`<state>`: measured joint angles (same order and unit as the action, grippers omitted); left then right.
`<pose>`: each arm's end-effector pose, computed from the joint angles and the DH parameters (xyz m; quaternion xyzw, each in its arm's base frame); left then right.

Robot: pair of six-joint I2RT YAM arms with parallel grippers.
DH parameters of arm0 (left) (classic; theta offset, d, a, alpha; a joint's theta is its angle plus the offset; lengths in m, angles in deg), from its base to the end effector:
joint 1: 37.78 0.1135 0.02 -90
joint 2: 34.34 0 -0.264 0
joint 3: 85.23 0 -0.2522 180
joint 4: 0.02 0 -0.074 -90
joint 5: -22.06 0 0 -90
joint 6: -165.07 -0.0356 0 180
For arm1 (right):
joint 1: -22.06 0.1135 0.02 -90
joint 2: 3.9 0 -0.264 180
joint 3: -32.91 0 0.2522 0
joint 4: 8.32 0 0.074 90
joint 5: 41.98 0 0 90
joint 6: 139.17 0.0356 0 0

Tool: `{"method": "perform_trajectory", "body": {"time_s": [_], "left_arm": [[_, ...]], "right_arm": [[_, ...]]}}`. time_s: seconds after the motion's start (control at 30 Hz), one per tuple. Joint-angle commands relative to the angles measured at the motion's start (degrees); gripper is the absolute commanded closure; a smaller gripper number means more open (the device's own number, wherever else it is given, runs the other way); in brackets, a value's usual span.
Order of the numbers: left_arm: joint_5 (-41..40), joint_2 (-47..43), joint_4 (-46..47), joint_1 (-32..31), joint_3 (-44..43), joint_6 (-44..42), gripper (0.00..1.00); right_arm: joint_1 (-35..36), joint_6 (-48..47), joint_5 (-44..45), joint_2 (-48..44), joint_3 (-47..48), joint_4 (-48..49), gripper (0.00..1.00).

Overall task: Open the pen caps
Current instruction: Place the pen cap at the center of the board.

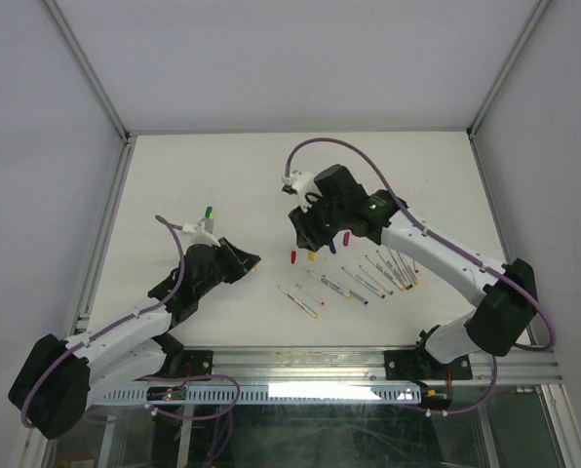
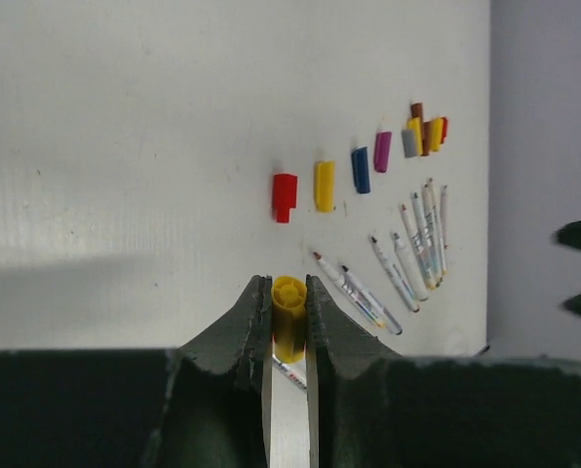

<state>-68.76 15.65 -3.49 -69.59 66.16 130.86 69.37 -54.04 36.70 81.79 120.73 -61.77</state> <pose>0.1571 -0.0969 0.1777 -0.1788 0.8235 -0.3683 0.3928 0.2120 0.2401 0.3011 -0.4423 0.8289 0.2060 0.2735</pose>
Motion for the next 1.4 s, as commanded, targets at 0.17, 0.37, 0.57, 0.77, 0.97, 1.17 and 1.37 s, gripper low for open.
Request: {"method": "perform_trajectory", "body": {"time_s": [0.17,0.37,0.57,0.77,0.97,1.17,1.37], "left_arm": [[-20.62,17.32,-11.24,-13.08,-16.27,1.66,1.00],[-23.96,33.43,-23.15,-16.56,-29.51,3.04,1.00],[-24.41,42.17,-28.27,-17.25,-37.46,1.09,0.94],[-23.34,45.94,-29.04,-17.27,-39.96,-0.21,0.80],[-23.77,47.17,-30.32,-17.28,-41.10,-0.59,0.72],[-24.77,45.32,-31.63,-17.24,-41.83,-2.17,0.69],[-24.17,37.61,-31.36,-17.28,-42.08,-10.21,0.50]], "right_arm": [[-11.84,-13.38,-21.70,-6.08,3.49,4.59,0.20],[-22.29,-6.89,-46.37,-5.65,-5.45,13.36,0.19],[-27.85,-3.49,-50.27,-9.46,-11.85,19.42,0.19],[-30.90,-2.45,-52.59,-9.70,-13.10,20.93,0.19],[-31.99,-2.08,-53.64,-9.23,-13.50,21.22,0.19],[-32.20,-2.08,-54.16,-8.96,-13.59,21.23,0.19],[-32.35,-2.24,-54.97,-9.05,-13.77,21.36,0.19]]}}
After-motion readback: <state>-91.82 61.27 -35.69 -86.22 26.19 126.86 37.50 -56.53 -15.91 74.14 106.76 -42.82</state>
